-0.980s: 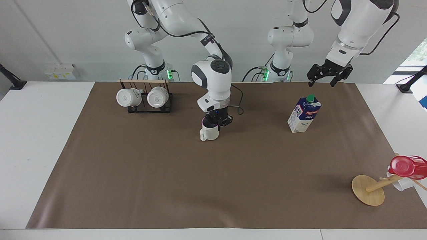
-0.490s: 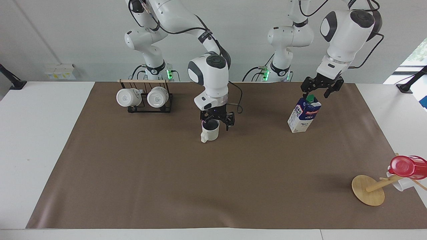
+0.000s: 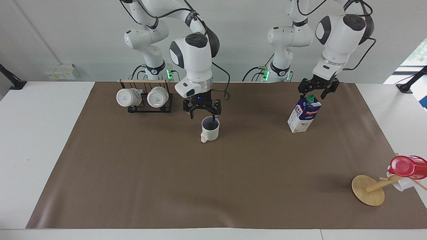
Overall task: Place cup and milk on table
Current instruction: 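Carry the mug with the right gripper while the left gripper reaches the carton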
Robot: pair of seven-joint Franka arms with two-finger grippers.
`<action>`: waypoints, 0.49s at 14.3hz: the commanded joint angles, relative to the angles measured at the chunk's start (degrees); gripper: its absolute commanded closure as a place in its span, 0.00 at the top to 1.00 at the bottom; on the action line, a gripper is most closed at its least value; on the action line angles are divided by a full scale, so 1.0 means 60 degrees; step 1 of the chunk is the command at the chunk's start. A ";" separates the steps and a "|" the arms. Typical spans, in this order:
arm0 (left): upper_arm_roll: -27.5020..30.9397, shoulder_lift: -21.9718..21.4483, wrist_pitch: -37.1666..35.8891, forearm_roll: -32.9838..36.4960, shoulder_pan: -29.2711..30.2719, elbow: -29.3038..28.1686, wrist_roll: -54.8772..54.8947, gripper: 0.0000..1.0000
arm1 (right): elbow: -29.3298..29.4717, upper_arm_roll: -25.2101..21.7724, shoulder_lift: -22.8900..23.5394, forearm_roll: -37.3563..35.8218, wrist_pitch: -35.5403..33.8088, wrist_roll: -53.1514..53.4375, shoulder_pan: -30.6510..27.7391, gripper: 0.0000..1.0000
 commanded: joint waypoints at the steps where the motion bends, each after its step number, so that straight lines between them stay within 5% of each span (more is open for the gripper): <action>1: 0.0059 -0.0395 0.0462 0.0236 -0.0146 -0.0558 0.0007 1.00 | -0.0111 0.0039 -0.0522 0.0031 -0.0375 -0.0939 -0.0577 1.00; 7: 0.0059 -0.0351 0.1165 0.0236 -0.0131 -0.0998 0.0007 1.00 | -0.0096 0.0025 -0.1474 0.0060 -0.1487 -0.3121 -0.2305 1.00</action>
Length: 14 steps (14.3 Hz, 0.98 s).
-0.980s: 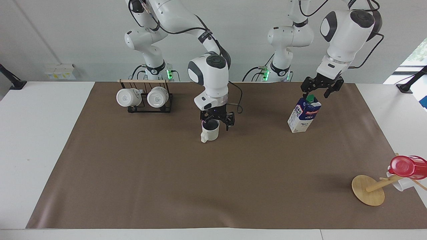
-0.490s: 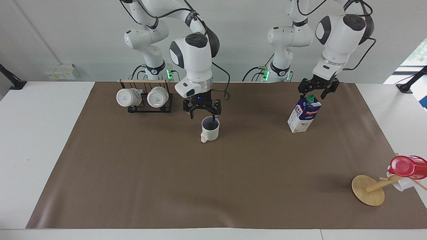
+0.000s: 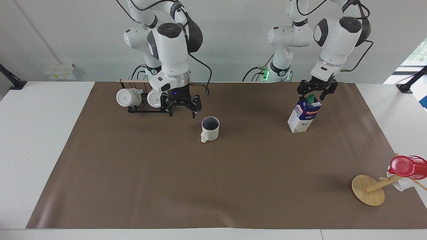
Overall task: Place cup and milk on table
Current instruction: 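Set the mug down with the right gripper while the left gripper grasps the carton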
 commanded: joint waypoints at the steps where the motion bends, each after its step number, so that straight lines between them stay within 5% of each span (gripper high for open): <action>1: 0.0069 -0.0283 0.0454 0.0199 -0.0131 -0.0416 0.0005 1.00 | -0.0075 0.0068 -0.0529 0.0062 -0.0506 -0.1160 -0.0915 1.00; 8: 0.0069 -0.0165 0.1070 0.0199 0.0001 -0.0724 0.0005 1.00 | 0.0569 0.0054 -0.0896 0.0179 -0.2249 -0.2585 -0.2704 1.00; 14: 0.0069 -0.0033 0.1231 0.0242 0.0015 -0.0754 0.0005 1.00 | 0.1842 -0.0107 -0.0999 0.0224 -0.3728 -0.2716 -0.2955 1.00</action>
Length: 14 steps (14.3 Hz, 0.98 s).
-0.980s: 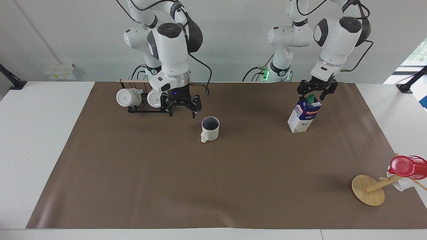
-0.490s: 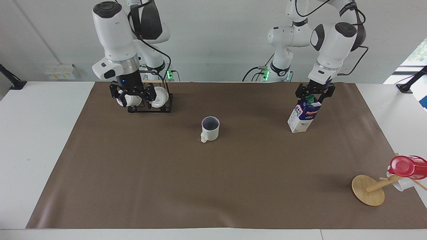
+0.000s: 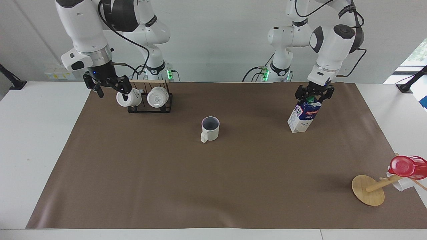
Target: Place cup and milk on table
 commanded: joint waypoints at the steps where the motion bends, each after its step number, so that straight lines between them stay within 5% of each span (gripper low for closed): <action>1: 0.0037 -0.0098 0.0314 0.0223 -0.0007 -0.0244 0.0005 1.00 | 0.0803 -0.0017 -0.0088 0.0235 -0.0798 -0.0349 -0.0113 1.00; 3: 0.0037 -0.0098 0.0314 0.0238 0.0007 -0.0244 0.0005 0.90 | 0.1550 -0.0017 -0.0044 0.0264 -0.1618 -0.0364 -0.0113 1.00; 6: 0.0066 -0.0098 0.0241 0.0238 0.0007 -0.0229 0.0019 0.77 | 0.1393 0.0041 -0.0160 0.0250 -0.1665 -0.0349 -0.0084 1.00; 14: 0.0066 -0.0098 0.0007 0.0253 0.0022 -0.0112 0.0005 0.68 | 0.1437 0.0115 -0.0350 0.0382 -0.1988 -0.0335 -0.0041 1.00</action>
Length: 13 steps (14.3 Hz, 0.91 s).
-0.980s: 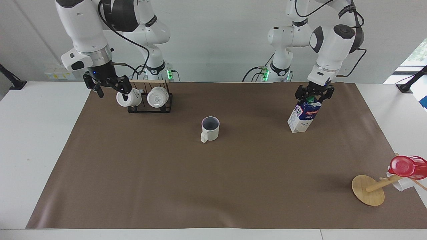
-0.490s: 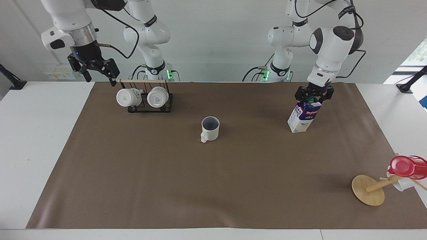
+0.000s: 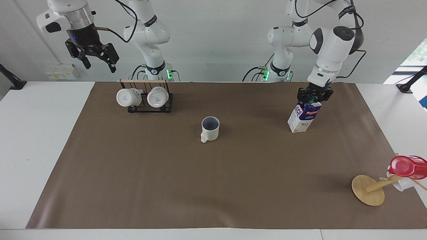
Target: Place cup and milk on table
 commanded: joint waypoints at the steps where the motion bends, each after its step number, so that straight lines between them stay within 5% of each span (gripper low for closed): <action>1: 0.0043 -0.0109 -0.0019 0.0223 0.0016 -0.0084 0.0005 0.64 | 0.0018 0.0077 -0.0153 0.0088 -0.0085 -0.0330 0.0029 1.00; 4: 0.0043 -0.0094 -0.0223 0.0237 0.0001 0.0149 -0.0025 0.52 | -0.0026 0.0092 -0.0153 0.0204 -0.0100 -0.0301 0.0015 1.00; 13: -0.0527 0.0184 -0.1688 0.0237 -0.0627 0.1701 -0.1997 0.50 | -0.0231 0.0092 -0.0196 0.0190 0.0047 -0.0608 0.0030 1.00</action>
